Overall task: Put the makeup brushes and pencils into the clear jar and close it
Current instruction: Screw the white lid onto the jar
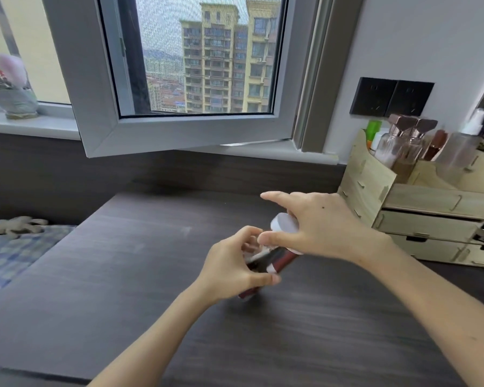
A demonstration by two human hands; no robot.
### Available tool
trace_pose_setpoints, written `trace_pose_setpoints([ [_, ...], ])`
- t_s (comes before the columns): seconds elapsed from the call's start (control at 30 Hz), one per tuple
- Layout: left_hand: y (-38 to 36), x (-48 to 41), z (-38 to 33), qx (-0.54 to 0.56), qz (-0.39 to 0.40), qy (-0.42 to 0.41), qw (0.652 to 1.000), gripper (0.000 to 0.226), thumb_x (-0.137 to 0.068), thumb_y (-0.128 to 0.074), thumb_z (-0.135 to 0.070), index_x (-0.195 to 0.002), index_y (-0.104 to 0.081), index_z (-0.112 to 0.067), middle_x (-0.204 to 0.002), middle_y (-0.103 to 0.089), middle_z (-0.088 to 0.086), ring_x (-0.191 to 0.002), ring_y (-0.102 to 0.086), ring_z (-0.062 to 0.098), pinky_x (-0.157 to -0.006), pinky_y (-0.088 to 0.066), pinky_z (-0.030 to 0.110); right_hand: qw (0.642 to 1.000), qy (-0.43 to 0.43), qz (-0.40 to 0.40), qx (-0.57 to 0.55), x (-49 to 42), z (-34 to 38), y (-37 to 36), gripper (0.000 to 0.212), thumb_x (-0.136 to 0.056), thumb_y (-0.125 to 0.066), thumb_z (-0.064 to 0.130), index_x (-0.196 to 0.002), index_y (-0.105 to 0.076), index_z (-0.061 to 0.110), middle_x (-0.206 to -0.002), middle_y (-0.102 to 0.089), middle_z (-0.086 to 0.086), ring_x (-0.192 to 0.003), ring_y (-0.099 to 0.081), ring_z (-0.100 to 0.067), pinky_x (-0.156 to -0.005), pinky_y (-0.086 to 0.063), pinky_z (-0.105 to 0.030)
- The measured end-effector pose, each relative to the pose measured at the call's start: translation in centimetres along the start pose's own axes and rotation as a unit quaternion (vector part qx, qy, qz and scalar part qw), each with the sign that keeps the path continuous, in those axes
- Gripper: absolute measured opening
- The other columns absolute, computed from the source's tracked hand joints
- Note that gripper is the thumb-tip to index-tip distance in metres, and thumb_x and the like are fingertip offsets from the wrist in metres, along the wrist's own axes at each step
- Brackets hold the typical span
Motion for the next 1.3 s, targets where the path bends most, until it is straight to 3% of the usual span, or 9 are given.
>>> trace_pose_setpoints([
  [0.13, 0.2, 0.0, -0.5, 0.027, -0.013, -0.009, 1.0, 0.056, -0.049, -0.08, -0.046, -0.099, -0.055, -0.038, -0.095, -0.067, -0.011, -0.09, -0.06, 0.004, -0.079, -0.049, 0.026, 0.99, 0.02, 0.059, -0.129, 0.3, 0.3, -0.5, 0.059, -0.079, -0.047, 0.067, -0.133, -0.042, 0.042, -0.111, -0.058, 0.009, -0.098, -0.057, -0.015, -0.084, -0.044, -0.029],
  [0.27, 0.1, -0.1, -1.1, 0.005, -0.057, -0.024, 0.998, 0.06, -0.046, -0.081, -0.048, -0.1, -0.056, -0.038, -0.091, -0.066, -0.016, -0.087, -0.058, -0.003, -0.077, -0.048, 0.021, 0.987, -0.025, -0.074, -0.142, 0.6, -0.1, -0.2, 0.063, -0.078, -0.036, 0.07, -0.123, -0.056, 0.032, -0.099, -0.065, 0.005, -0.095, -0.06, -0.017, -0.078, -0.043, -0.025],
  [0.37, -0.3, -1.1, -2.5, -0.004, -0.106, -0.041, 0.993, 0.059, -0.047, -0.081, -0.048, -0.098, -0.054, -0.036, -0.088, -0.064, -0.019, -0.085, -0.057, -0.007, -0.073, -0.048, 0.017, 0.965, -0.09, -0.119, -0.217, 1.3, -1.1, 0.5, 0.074, -0.074, -0.044, 0.072, -0.139, -0.037, 0.037, -0.109, -0.062, 0.005, -0.103, -0.055, -0.015, -0.084, -0.042, -0.026],
  [0.5, -1.7, -3.3, -5.4, 0.032, -0.119, -0.072, 0.99, 0.059, -0.049, -0.08, -0.047, -0.099, -0.053, -0.033, -0.091, -0.066, -0.014, -0.086, -0.057, -0.005, -0.07, -0.047, 0.017, 0.893, -0.201, -0.144, -0.375, 3.1, -4.3, 1.2, 0.103, -0.064, -0.074, 0.053, -0.145, -0.012, 0.038, -0.13, -0.043, 0.008, -0.12, -0.042, -0.009, -0.094, -0.038, -0.025],
  [0.73, -6.1, -8.5, -11.4, 0.148, -0.119, -0.132, 0.973, 0.06, -0.049, -0.081, -0.049, -0.1, -0.056, -0.032, -0.104, -0.055, -0.004, -0.093, -0.058, 0.007, -0.08, -0.051, 0.029, 0.704, -0.244, -0.247, -0.62, 6.8, -11.6, 2.4, 0.101, -0.047, -0.08, 0.057, -0.133, -0.044, 0.019, -0.12, -0.065, -0.001, -0.107, -0.065, -0.018, -0.077, -0.058, -0.026],
  [0.83, -7.9, -11.3, -13.3, 0.267, -0.036, -0.099, 0.958, 0.055, -0.051, -0.084, -0.042, -0.099, -0.062, -0.026, -0.097, -0.065, 0.002, -0.091, -0.062, 0.016, -0.083, -0.052, 0.038, 0.736, -0.232, -0.24, -0.589, 8.7, -14.2, 2.8, 0.066, -0.066, -0.073, 0.051, -0.122, -0.057, 0.021, -0.118, -0.067, 0.0, -0.113, -0.063, -0.013, -0.098, -0.05, -0.033],
  [0.9, -8.6, -12.9, -15.1, 0.293, 0.012, -0.106, 0.95, 0.043, -0.056, -0.083, -0.035, -0.094, -0.066, -0.022, -0.09, -0.071, 0.005, -0.086, -0.066, 0.017, -0.079, -0.052, 0.034, 0.782, -0.226, -0.231, -0.533, 9.2, -15.3, 2.9, 0.043, -0.076, -0.071, 0.019, -0.116, -0.057, 0.031, -0.113, -0.065, 0.01, -0.106, -0.062, 0.003, -0.089, -0.051, -0.014],
  [1.0, -9.9, -14.8, -17.7, 0.269, 0.051, -0.123, 0.954, 0.043, -0.059, -0.083, -0.033, -0.098, -0.067, -0.026, -0.093, -0.073, 0.0, -0.088, -0.067, 0.014, -0.083, -0.053, 0.036, 0.818, -0.248, -0.278, -0.438, 9.0, -17.6, 3.9, 0.061, -0.072, -0.077, 0.009, -0.124, -0.052, 0.03, -0.109, -0.061, 0.013, -0.097, -0.061, 0.009, -0.075, -0.051, -0.007],
  [1.3, -11.2, -19.5, -22.8, 0.264, 0.047, -0.15, 0.951, 0.062, -0.071, -0.079, -0.017, -0.123, -0.046, -0.024, -0.101, -0.053, -0.011, -0.093, -0.052, 0.001, -0.073, -0.044, 0.011, 0.836, -0.306, -0.359, -0.279, 7.8, -24.4, 5.5, 0.077, -0.068, -0.082, 0.02, -0.132, -0.039, 0.021, -0.126, -0.055, 0.001, -0.111, -0.052, -0.011, -0.09, -0.04, -0.023],
])
Point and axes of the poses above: each hand's wrist, its own x-axis away from the middle knuckle, its own y-axis out of the back of the hand, z = x × y, the point moved 6 cm from there along -x, towards the middle knuckle
